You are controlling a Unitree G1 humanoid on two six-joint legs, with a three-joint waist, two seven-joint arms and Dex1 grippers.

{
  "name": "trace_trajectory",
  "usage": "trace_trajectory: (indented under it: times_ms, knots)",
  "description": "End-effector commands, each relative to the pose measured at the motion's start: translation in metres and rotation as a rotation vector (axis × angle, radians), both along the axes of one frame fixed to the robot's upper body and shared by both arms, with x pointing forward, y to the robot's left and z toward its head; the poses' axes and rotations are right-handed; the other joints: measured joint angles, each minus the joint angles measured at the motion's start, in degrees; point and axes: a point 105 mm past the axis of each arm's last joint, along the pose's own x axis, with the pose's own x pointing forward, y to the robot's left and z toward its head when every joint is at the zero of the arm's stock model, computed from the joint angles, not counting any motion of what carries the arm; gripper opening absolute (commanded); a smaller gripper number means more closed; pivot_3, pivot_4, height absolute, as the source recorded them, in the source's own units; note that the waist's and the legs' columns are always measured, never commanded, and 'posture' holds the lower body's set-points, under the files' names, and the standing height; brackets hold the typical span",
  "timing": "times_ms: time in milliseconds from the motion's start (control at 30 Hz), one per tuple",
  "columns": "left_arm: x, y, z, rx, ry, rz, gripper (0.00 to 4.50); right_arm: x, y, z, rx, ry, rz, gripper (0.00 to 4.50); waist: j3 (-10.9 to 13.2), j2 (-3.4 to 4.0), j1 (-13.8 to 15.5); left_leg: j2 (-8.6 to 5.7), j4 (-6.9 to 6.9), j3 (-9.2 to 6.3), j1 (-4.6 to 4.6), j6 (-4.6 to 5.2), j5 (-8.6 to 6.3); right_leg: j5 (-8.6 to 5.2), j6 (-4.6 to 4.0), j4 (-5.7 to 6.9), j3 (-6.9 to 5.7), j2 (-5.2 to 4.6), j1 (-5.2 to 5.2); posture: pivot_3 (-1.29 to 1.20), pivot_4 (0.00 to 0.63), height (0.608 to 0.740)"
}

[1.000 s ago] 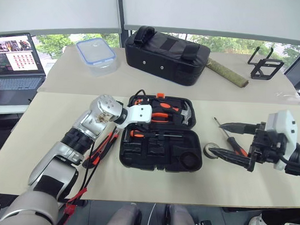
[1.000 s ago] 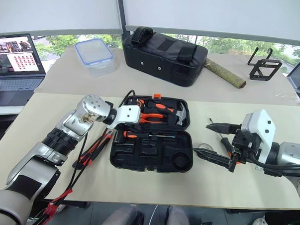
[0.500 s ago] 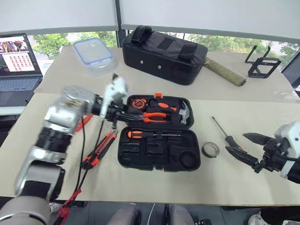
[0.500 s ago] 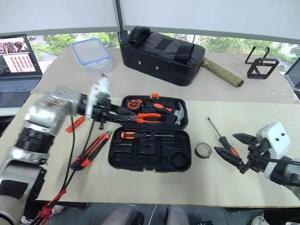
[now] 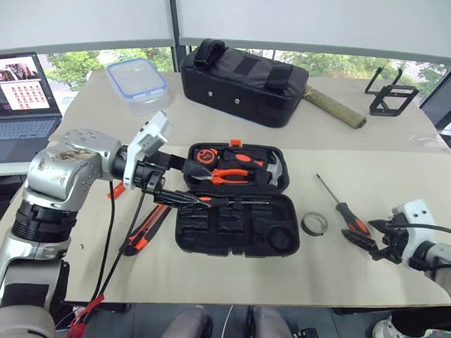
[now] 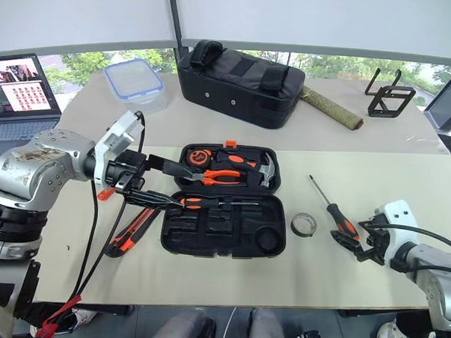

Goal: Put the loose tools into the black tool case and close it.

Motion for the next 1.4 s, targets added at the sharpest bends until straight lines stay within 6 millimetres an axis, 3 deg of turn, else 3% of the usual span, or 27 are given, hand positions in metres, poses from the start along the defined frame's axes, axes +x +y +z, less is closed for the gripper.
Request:
trace_trajectory:
  times_ms: [33, 200, 367, 400, 500, 667, 833, 1133, 1200, 1400]
  knots:
    - [0.0, 0.004, 0.012, 0.012, -0.06, -0.003, 4.5, 0.004, -0.002, 0.009, 0.027, -0.04, -0.015, 2.83, 0.0, 0.0, -0.1, 0.0, -0.02, 0.0, 0.01, 0.0, 0.0, 0.0, 0.0, 0.0, 0.0, 0.0, 0.0, 0.0, 0.15, 0.714]
    - [-0.009, 0.006, 0.013, 0.027, -0.055, -0.02, 4.5, 0.008, -0.003, 0.036, 0.022, -0.116, 0.034, 1.11, 0.0, 0.01, -0.05, 0.0, -0.04, 0.0, 0.02, -0.01, 0.01, 0.0, 0.0, 0.0, 0.0, 0.0, -0.01, 0.0, 0.15, 0.714]
    - [-0.031, 0.02, -0.007, 0.132, -0.027, -0.066, 4.5, 0.017, 0.036, 0.075, -0.065, -0.218, 0.323, 1.01, 0.02, 0.14, -0.67, 0.0, -0.1, 0.09, 0.02, -0.01, 0.0, 0.0, 0.0, -0.01, 0.03, 0.0, -0.07, 0.0, 0.15, 0.714]
    - [-0.036, 0.025, -0.017, 0.172, -0.021, -0.072, 4.5, 0.017, 0.06, 0.084, -0.074, -0.23, 0.462, 1.01, 0.01, 0.15, -1.06, 0.02, -0.17, 0.15, 0.07, -0.01, 0.0, 0.0, 0.0, -0.01, 0.05, 0.0, -0.08, 0.0, 0.15, 0.714]
    - [-0.043, 0.032, -0.029, 0.224, -0.02, -0.086, 4.5, 0.014, 0.101, 0.095, -0.089, -0.234, 0.708, 1.01, 0.03, 0.13, -1.56, 0.25, -0.37, 0.38, 0.18, -0.05, 0.02, 0.05, -0.12, -0.1, 0.07, 0.08, -0.08, 0.0, 0.15, 0.714]
    - [-0.039, 0.03, -0.026, 0.21, -0.04, -0.059, 4.5, 0.018, 0.149, 0.075, -0.284, -0.209, 1.026, 1.01, 0.11, -0.02, -0.64, 0.34, -0.29, 0.38, 0.1, -0.07, 0.03, 0.1, -0.18, -0.21, -0.03, 0.16, -0.05, 0.0, 0.15, 0.714]
    - [-0.036, 0.028, -0.023, 0.202, -0.053, -0.04, 4.5, 0.036, 0.165, 0.061, -0.407, -0.229, 1.108, 1.01, 0.13, -0.05, -0.19, 0.27, -0.2, 0.41, 0.07, -0.03, 0.01, 0.11, -0.16, -0.21, -0.04, 0.18, -0.09, 0.0, 0.15, 0.714]
    - [-0.035, 0.033, -0.023, 0.207, -0.054, -0.006, 4.5, 0.041, 0.172, 0.046, -0.455, -0.198, 1.169, 1.01, 0.13, -0.04, -0.45, 0.32, -0.25, 0.43, 0.06, -0.08, 0.03, 0.11, -0.18, -0.19, -0.02, 0.22, -0.18, 0.0, 0.15, 0.714]
    - [-0.035, 0.033, -0.023, 0.206, -0.057, -0.003, 4.5, 0.04, 0.173, 0.048, -0.449, -0.206, 1.174, 2.04, 0.13, -0.04, -0.45, 0.33, -0.25, 0.43, 0.06, -0.08, 0.03, 0.11, -0.18, -0.19, -0.02, 0.23, -0.18, 0.0, 0.15, 0.714]
    - [-0.03, 0.032, -0.023, 0.2, -0.063, 0.007, 4.5, 0.041, 0.193, 0.075, -0.311, -0.274, 1.135, 3.96, 0.13, -0.04, -0.69, 0.34, -0.28, 0.42, 0.07, -0.08, 0.03, 0.11, -0.18, -0.18, -0.01, 0.24, -0.19, 0.0, 0.15, 0.714]
